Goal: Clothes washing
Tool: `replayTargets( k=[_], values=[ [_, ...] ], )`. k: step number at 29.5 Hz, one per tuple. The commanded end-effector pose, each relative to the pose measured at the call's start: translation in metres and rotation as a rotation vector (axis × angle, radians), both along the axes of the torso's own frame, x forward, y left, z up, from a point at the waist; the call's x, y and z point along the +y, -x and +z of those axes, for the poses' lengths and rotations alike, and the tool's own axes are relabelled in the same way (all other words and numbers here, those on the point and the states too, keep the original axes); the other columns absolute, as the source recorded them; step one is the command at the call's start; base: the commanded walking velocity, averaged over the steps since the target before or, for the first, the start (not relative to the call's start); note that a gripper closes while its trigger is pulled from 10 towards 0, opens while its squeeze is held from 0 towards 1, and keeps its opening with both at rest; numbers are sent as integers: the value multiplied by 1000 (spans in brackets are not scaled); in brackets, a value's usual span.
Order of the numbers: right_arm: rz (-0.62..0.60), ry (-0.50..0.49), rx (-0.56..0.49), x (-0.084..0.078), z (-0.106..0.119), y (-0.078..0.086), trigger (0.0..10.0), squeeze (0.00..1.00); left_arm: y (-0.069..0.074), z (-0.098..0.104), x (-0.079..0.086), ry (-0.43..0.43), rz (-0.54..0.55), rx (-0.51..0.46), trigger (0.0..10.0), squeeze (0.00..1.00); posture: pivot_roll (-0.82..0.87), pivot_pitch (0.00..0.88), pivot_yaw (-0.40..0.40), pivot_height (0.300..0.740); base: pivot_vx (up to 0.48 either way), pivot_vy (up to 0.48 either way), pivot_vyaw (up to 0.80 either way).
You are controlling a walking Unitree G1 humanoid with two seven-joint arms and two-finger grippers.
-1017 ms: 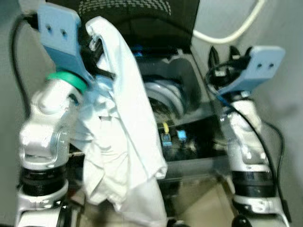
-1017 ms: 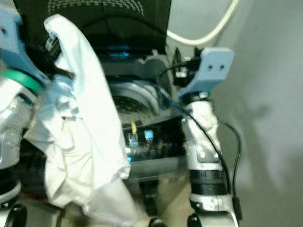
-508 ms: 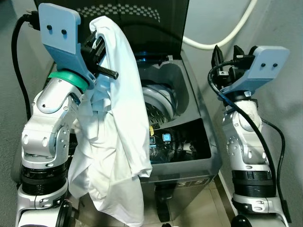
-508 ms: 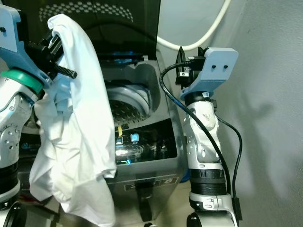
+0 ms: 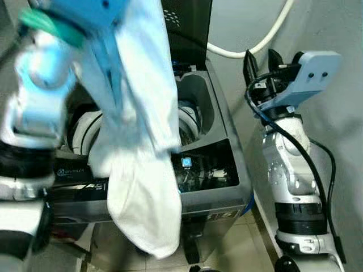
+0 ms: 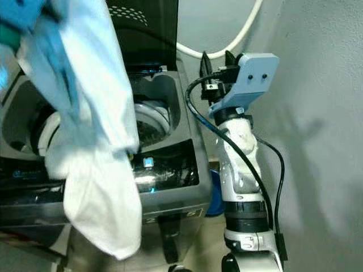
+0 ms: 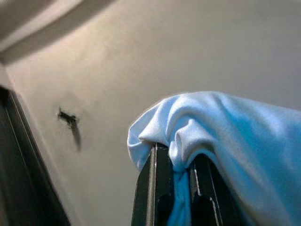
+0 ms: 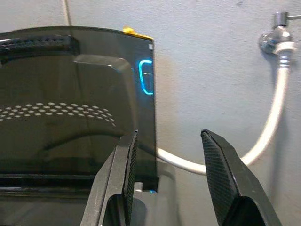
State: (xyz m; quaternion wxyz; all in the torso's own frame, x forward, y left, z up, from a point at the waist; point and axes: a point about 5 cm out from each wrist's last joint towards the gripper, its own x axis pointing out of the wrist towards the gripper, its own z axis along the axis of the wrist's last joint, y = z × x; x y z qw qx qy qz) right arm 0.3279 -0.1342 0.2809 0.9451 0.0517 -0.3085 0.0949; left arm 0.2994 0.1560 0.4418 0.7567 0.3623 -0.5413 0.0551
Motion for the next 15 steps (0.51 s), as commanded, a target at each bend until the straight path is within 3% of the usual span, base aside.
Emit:
replayTargets(
  k=[1, 3, 4, 6, 7, 8, 9, 13, 15],
  values=[
    [20, -7, -39, 3, 8, 3, 10000, 0, -27, -14, 8, 114, -88, 282, 10000, 0, 59, 37, 34, 740, 0, 0, 0],
    [19, -6, -42, 3, 8, 4, 10000, 0, -48, -48, -5, 258, -355, 698, 10000, 0, 50, 44, 37, 740, 0, 0, 0],
    [19, -6, -42, 3, 8, 4, 10000, 0, -48, -48, -5, 258, -355, 698, 10000, 0, 50, 44, 37, 740, 0, 0, 0],
    [14, 0, -42, 2, 8, 5, 10000, 0, -49, -87, -26, 352, -599, 1025, 10000, 0, 50, 49, 36, 740, 0, 0, 0],
    [14, 0, -42, 2, 8, 5, 10000, 0, -49, -87, -26, 352, -599, 1025, 10000, 0, 50, 49, 36, 740, 0, 0, 0],
    [11, 4, -37, 1, 7, 5, 10000, 0, -45, -100, -31, 430, -671, 1129, 10000, 0, 51, 50, 37, 740, 0, 0, 0],
    [10, 6, -35, 0, 7, 5, 10000, 0, -41, -106, -31, 466, -693, 1169, 10000, 0, 51, 52, 35, 740, 0, 0, 0],
    [10, 8, -33, 0, 6, 5, 10000, 0, -40, -111, -31, 485, -702, 1188, 10000, 0, 51, 52, 35, 740, 0, 0, 0],
    [13, 11, -28, 1, 5, 4, 10000, 0, -39, -122, -21, 553, -628, 1191, 10000, 0, 59, 54, 31, 740, 0, 0, 0]
  ],
)
